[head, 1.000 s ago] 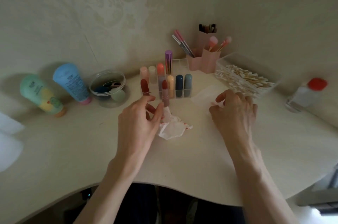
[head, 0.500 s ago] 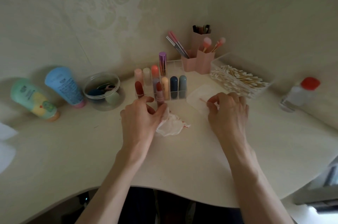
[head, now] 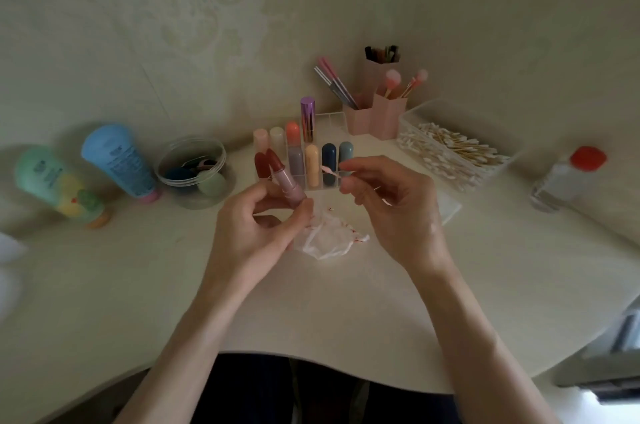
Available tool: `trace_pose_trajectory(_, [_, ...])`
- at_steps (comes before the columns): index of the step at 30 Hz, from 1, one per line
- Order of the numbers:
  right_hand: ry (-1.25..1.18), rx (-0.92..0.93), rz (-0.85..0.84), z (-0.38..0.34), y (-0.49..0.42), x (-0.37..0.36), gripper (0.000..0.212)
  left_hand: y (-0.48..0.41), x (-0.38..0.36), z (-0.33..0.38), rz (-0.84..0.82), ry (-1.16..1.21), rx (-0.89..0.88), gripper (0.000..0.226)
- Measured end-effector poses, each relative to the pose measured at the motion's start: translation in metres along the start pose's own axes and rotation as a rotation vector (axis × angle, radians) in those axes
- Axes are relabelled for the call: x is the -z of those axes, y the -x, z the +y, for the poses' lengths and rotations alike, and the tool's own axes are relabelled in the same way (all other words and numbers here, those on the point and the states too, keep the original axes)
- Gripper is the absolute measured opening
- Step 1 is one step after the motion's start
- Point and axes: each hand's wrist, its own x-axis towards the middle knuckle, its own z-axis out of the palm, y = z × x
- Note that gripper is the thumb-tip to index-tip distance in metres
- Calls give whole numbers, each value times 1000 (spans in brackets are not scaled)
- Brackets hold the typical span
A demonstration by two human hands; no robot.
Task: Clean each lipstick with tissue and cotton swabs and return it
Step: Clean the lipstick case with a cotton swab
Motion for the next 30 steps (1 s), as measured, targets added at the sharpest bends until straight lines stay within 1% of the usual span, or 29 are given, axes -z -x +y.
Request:
trace_pose_trajectory(2, [-51,10,-21,-1,1,-1,27,4,5,0,-84,100,46,11])
trace_pose_trajectory(4, [-18,6,-59,0,2,-3,23,9,8,-1,-147,157,60,16])
trace_pose_trajectory(8, [45,4,-190,2,5,-8,8,15,13,-2,-226,153,9,20])
trace_pose_trajectory(11, [-19,-26,-261,2,6,-11,3,17,14,-6,-228,166,12,19])
trace_pose_trajectory(15, [-34,-42,-260,4,6,-13,6,19,16,-10,-228,202,10,18])
trace_pose_trajectory(21, [-38,-62,-282,3,8,-14,7,21,17,-13,-237,190,-23,24])
trace_pose_trajectory(27, [-70,-88,-341,3,8,-15,12,22,17,-16,-276,220,-39,18])
trace_pose_trajectory(30, [-47,-105,-371,6,9,-15,14,18,17,-24,-245,169,-90,25])
